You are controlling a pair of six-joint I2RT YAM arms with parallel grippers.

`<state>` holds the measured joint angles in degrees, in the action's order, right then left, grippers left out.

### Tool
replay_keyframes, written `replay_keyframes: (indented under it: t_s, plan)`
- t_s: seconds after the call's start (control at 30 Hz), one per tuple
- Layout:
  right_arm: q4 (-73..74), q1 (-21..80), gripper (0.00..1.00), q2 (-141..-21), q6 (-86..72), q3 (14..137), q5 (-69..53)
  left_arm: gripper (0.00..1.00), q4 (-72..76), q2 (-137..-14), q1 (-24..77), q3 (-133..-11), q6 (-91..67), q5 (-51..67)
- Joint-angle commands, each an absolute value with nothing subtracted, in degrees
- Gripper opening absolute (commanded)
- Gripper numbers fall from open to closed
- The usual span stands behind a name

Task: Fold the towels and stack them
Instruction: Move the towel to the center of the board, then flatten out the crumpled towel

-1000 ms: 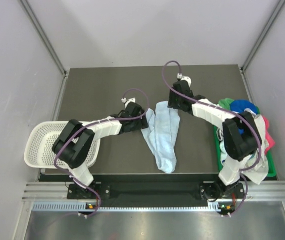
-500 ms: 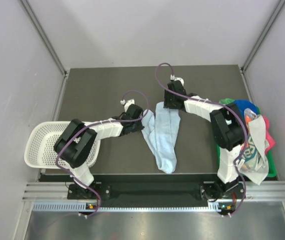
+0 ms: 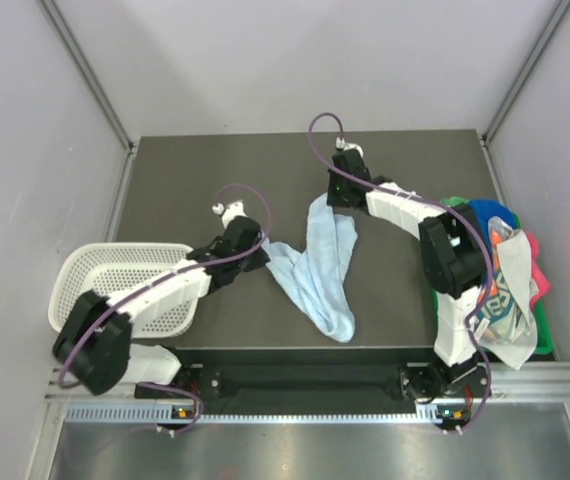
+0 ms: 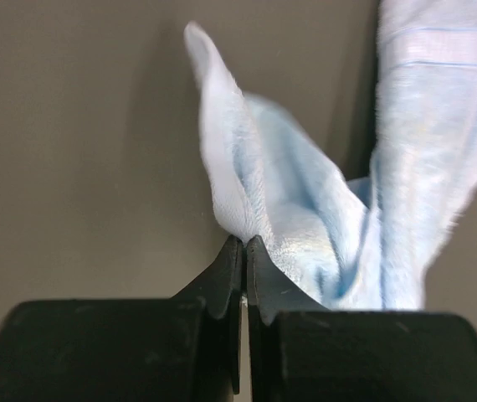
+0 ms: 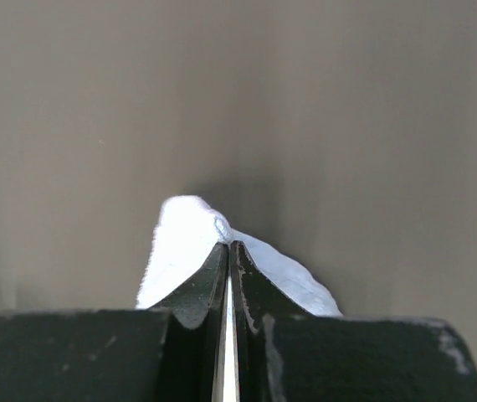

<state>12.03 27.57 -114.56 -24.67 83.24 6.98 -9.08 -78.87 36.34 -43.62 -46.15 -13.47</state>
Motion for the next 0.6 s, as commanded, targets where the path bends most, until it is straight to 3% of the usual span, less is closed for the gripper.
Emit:
replay_keyframes:
  t_s: [0.0,0.2,0.57]
  plan:
    - [14.1,27.2,0.0,-114.5,-24.8,90.1,6.7,0.0,-15.8,-68.7,36.4,-43.4,-45.7,-17.6]
    - [19.5,27.2,0.0,-115.0,-24.6,99.5,7.2,0.0,-26.5,-53.1,36.5,-46.4,-41.8,-23.2]
    - [31.1,26.5,0.01,-115.6,-23.0,124.7,9.8,0.0,-45.4,-43.2,36.5,-74.1,-34.7,-32.2]
